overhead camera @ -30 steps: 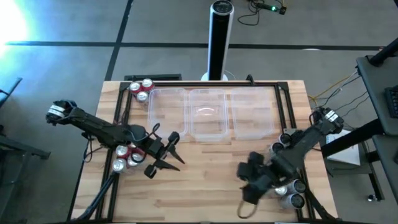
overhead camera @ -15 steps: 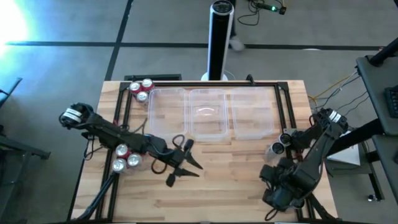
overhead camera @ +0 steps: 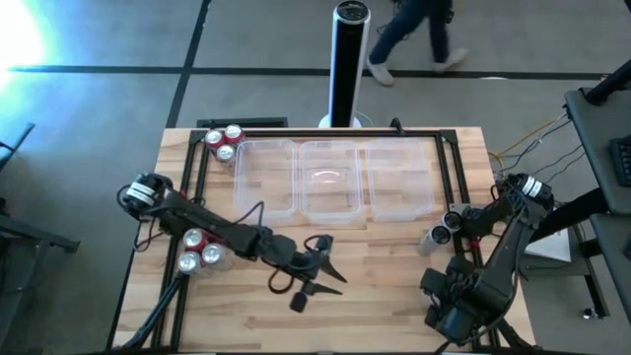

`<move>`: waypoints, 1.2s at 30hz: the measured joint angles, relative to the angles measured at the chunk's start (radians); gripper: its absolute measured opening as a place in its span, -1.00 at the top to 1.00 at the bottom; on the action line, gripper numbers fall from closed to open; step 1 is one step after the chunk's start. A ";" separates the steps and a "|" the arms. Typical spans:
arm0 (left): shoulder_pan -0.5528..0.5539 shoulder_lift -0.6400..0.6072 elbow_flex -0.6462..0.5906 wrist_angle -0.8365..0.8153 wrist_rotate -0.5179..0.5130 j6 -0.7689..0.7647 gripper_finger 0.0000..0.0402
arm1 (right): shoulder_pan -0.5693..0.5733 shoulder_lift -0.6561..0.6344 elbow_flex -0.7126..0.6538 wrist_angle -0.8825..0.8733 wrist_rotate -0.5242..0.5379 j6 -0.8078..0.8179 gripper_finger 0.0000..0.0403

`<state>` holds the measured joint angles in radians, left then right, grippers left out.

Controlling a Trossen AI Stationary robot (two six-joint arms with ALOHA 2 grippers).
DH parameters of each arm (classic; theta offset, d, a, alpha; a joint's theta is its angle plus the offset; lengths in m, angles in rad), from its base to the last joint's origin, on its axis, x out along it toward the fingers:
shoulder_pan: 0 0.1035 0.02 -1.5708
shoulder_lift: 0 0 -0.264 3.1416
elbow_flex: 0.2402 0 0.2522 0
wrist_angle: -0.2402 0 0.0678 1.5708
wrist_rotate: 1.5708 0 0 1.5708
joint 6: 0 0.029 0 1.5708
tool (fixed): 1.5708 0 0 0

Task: Sort soda cans
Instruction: Put the bottom right red-silver soda can into the right transparent bin

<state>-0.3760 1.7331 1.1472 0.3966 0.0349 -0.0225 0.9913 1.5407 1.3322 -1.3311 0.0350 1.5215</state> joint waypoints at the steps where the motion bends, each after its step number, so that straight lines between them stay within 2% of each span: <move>1: 0.000 0.012 0.019 -0.022 0.000 -0.006 0.40 | 0.000 -0.001 -0.017 0.028 -0.002 0.002 -0.84; 9: -0.020 0.088 0.159 -0.170 0.000 -0.010 0.40 | 0.001 -0.011 -0.120 0.087 -0.050 0.013 -0.84; 16: -0.044 0.081 0.156 -0.189 -0.005 0.035 0.40 | 0.004 -0.011 -0.200 0.227 -0.103 -0.004 -0.79; 19: -0.046 0.072 0.146 -0.188 -0.038 0.036 0.40 | 0.004 -0.010 -0.231 0.268 -0.112 -0.019 -0.71; 24: -0.043 0.071 0.144 -0.191 -0.055 0.036 0.40 | 0.003 -0.013 -0.253 0.278 -0.118 -0.031 -0.48; 29: -0.049 0.049 0.123 -0.274 -0.063 -0.007 0.40 | -0.016 -0.011 -0.193 0.246 -0.118 -0.122 -0.46; 36: -0.065 -0.047 0.015 -0.189 -0.211 -0.018 0.40 | -0.094 -0.014 -0.003 0.122 0.007 -0.350 -0.46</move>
<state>-0.4405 1.6856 1.1620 0.2077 -0.1764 -0.0407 0.8977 1.5266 1.3290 -1.2087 0.0423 1.1710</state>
